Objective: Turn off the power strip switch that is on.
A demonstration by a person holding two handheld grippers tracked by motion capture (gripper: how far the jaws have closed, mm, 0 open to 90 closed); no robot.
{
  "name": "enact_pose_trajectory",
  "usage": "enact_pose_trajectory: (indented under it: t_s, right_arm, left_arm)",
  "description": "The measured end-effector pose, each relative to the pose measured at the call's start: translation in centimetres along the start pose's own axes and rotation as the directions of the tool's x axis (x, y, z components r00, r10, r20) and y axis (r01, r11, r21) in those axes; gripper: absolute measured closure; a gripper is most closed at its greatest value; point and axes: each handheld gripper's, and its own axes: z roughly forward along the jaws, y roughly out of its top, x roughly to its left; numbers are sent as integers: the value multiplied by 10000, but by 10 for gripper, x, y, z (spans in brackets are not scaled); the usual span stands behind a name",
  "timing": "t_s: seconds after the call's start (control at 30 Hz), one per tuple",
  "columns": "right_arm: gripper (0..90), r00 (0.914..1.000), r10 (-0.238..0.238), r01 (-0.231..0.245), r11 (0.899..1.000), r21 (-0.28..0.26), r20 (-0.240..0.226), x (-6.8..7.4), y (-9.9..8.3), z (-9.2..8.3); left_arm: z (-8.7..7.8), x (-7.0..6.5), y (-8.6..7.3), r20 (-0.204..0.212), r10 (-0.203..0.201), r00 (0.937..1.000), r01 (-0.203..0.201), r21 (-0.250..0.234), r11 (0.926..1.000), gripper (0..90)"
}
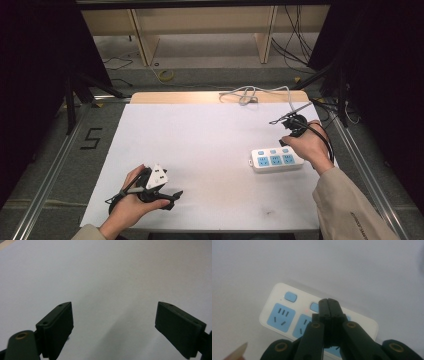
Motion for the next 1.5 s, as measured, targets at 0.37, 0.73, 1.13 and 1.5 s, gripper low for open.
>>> enact_pose_trajectory:
  t_s: [0.37, 0.73, 1.13, 1.5]
  right_arm:
    - [900, 10000, -5, 5, 9999, 148, 15, 1, 5, 6]
    - [900, 10000, 14, -16, 9996, 289, 66, 1, 8, 12]
    - [900, 10000, 46, -50, 9987, 508, 77, 2, 11, 19]
    - [900, 10000, 16, -21, 9977, 672, 82, 3, 13, 25]
  left_arm:
    - [0, 0, 0, 14, 9, 10000, -9, -20, 10000, 147]
    - [0, 0, 0, 19, 42, 10000, -42, -3, 10000, 147]
    - [0, 0, 0, 24, 50, 10000, -50, -10, 10000, 146]
    - [0, 0, 0, 28, 60, 10000, -60, -23, 10000, 146]
